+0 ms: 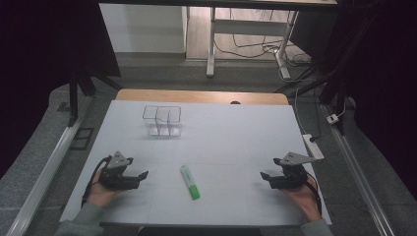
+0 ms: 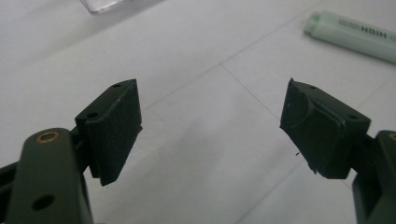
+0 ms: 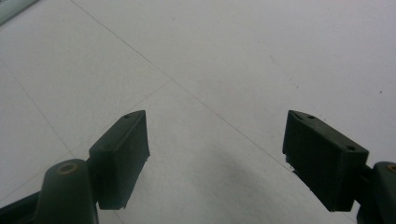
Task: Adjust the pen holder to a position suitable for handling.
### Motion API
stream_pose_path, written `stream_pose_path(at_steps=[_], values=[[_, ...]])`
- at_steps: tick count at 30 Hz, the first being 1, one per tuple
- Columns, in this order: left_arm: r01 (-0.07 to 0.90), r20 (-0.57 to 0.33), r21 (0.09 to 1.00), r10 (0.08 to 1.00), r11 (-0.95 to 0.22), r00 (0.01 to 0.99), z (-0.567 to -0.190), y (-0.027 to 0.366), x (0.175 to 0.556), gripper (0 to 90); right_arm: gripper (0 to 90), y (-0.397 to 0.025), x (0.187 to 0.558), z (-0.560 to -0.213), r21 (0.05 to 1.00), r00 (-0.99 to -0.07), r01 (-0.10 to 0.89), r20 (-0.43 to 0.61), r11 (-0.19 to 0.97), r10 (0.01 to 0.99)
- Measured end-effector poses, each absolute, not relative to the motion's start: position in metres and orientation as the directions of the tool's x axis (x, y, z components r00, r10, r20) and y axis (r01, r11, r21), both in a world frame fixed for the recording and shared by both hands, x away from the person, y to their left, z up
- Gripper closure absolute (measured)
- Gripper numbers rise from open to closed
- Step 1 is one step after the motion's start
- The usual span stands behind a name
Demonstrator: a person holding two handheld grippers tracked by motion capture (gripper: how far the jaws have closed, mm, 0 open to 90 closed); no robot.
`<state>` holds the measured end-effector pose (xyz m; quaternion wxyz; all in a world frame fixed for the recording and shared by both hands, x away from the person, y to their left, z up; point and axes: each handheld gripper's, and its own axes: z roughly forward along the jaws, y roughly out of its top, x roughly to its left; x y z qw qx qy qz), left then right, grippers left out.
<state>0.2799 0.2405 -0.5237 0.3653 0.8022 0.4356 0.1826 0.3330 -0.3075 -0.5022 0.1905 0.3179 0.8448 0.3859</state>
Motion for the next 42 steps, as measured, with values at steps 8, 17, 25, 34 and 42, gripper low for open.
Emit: stream_pose_path(at_steps=[8, 17, 25, 34, 42], values=[[0.570, -0.022, 0.740, 0.834, -0.357, 0.551, -0.518, 0.238, 0.298, 21.3, 22.9, -0.305, 0.334, -0.505, 0.760, -0.729, 0.396, -0.082, 0.516, 0.680], [0.579, -0.022, 0.739, 0.847, -0.344, 0.532, -0.513, 0.242, 0.311, 23.1, 23.1, -0.304, 0.334, -0.506, 0.759, -0.729, 0.396, -0.082, 0.517, 0.680], [0.599, -0.030, 0.735, 0.867, -0.318, 0.497, -0.506, 0.248, 0.329, 26.9, 23.1, -0.304, 0.333, -0.505, 0.762, -0.734, 0.393, -0.078, 0.515, 0.675], [0.603, -0.017, 0.726, 0.868, -0.330, 0.495, -0.495, 0.249, 0.351, 28.4, 23.5, -0.306, 0.332, -0.503, 0.769, -0.736, 0.395, -0.063, 0.503, 0.674], [0.619, -0.019, 0.710, 0.869, -0.336, 0.494, -0.488, 0.254, 0.376, 32.3, 23.5, -0.306, 0.332, -0.503, 0.768, -0.734, 0.394, -0.066, 0.504, 0.675]])
